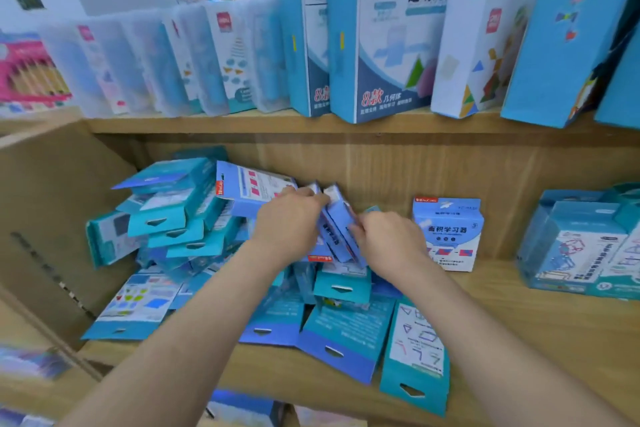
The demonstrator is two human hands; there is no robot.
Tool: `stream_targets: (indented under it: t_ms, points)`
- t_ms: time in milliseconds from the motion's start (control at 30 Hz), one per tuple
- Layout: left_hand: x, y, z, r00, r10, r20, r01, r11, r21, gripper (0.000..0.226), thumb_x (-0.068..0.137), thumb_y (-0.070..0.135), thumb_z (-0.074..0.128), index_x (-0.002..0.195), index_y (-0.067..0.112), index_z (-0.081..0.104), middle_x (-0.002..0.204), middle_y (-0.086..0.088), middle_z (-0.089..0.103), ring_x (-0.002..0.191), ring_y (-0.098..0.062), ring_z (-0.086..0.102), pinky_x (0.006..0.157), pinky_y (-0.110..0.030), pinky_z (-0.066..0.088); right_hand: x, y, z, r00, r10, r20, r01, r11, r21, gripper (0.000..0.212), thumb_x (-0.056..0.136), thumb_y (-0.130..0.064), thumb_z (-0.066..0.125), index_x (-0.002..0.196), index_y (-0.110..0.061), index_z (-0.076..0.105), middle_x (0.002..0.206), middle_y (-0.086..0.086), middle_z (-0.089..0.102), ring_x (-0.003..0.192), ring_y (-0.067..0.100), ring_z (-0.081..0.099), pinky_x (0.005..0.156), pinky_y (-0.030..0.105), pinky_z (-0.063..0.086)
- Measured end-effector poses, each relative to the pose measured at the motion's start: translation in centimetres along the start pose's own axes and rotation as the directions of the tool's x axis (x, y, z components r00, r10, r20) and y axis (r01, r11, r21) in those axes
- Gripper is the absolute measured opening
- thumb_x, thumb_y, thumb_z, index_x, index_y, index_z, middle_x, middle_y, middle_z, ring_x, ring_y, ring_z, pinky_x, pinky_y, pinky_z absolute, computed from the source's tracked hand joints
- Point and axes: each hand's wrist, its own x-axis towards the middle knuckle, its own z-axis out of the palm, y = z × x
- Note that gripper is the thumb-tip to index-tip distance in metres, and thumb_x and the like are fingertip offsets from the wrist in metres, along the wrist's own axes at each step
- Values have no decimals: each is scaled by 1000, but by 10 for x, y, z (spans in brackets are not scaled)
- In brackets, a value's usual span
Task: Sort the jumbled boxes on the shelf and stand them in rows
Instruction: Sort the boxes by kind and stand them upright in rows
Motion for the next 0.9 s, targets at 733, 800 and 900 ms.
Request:
stream_targets:
  t_ms: [733,800,900]
  points:
    - [-63,-31,-56,856,-76,-512,-241,817,-524,25,91,45,54,111,32,47,74,19,61,65,-9,61,60,-28,44,-41,93,-54,879,477,0,-16,30,999,23,96,-26,52,92,-11,68,78,-5,74,68,9,69,59,25,56]
    - [-64,-21,-62,837,-128,-532,-265,757,-598,20,87,50,47,102,36,47,76,20,63,63,-4,62,58,-28,47,-48,111,-65,848,498,-179,9,325,946,29,93,-26,59,80,-1,66,70,-4,67,64,10,58,58,23,44]
    - [-62,-4,-66,846,-160,-508,-337,578,-744,13,88,46,46,90,34,45,79,24,66,56,-1,64,51,-14,46,-65,135,-91,888,355,-292,-23,669,743,26,83,-27,71,65,-9,65,51,-8,59,48,3,45,47,22,34]
